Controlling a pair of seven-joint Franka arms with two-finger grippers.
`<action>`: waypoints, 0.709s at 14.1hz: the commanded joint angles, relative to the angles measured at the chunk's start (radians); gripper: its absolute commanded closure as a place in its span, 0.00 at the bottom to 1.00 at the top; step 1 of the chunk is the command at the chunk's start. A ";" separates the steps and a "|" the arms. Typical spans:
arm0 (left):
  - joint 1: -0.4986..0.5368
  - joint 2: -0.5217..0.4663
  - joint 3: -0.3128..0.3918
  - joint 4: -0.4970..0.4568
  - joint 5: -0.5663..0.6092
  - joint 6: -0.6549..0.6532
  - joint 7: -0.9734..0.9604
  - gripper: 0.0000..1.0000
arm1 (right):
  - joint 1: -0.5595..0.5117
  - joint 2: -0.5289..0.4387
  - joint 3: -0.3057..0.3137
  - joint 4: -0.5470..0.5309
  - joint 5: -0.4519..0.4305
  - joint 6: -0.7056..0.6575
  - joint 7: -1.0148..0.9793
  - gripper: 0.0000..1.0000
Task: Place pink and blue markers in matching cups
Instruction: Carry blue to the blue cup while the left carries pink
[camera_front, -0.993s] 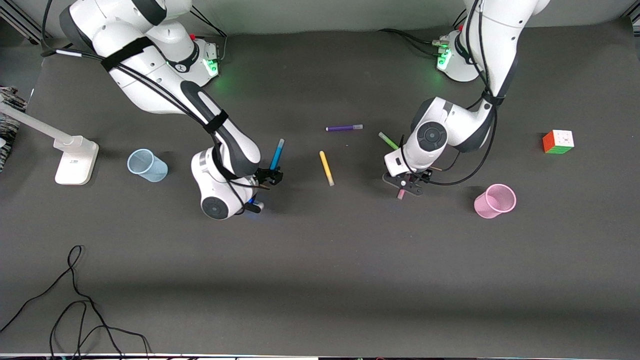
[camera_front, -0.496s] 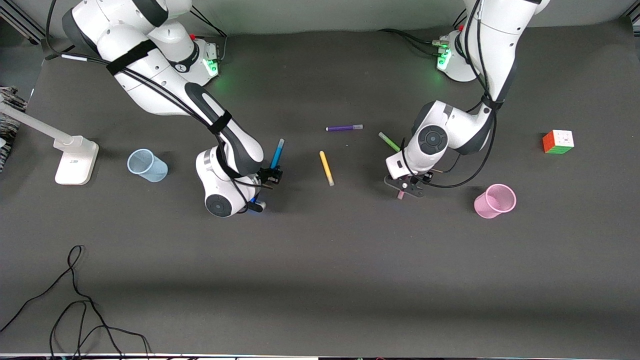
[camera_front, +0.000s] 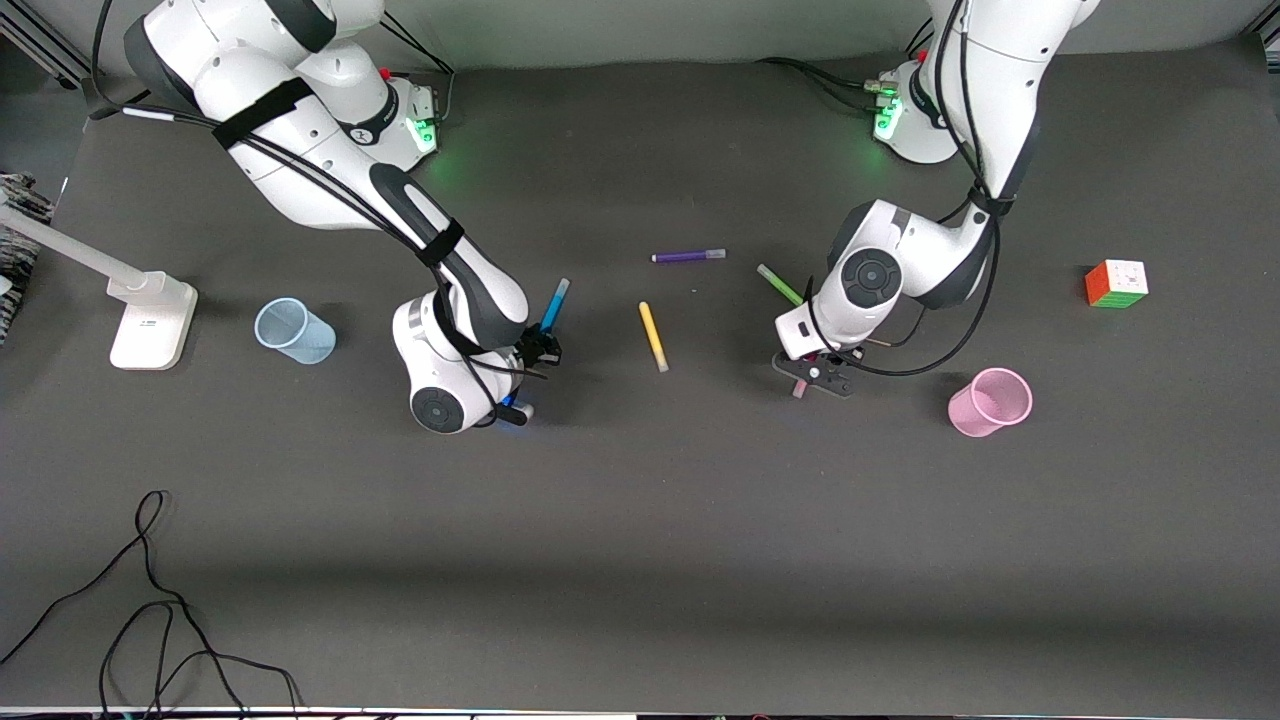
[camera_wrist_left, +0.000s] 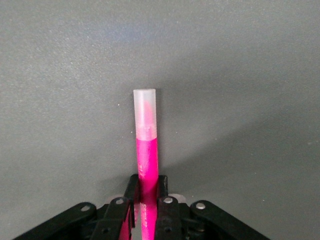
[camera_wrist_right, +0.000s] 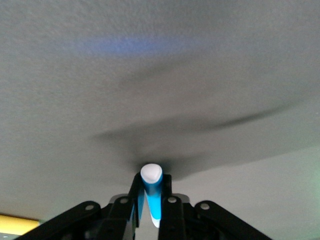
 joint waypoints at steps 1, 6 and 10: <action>-0.007 -0.001 0.003 -0.002 0.014 -0.005 -0.026 0.92 | -0.002 -0.108 -0.012 -0.016 -0.005 -0.035 0.011 1.00; -0.005 -0.082 0.048 0.046 0.013 -0.142 -0.011 0.92 | -0.059 -0.377 -0.082 -0.021 -0.178 -0.175 -0.084 1.00; 0.027 -0.154 0.083 0.233 0.001 -0.489 -0.009 0.92 | -0.054 -0.546 -0.201 -0.042 -0.327 -0.142 -0.188 1.00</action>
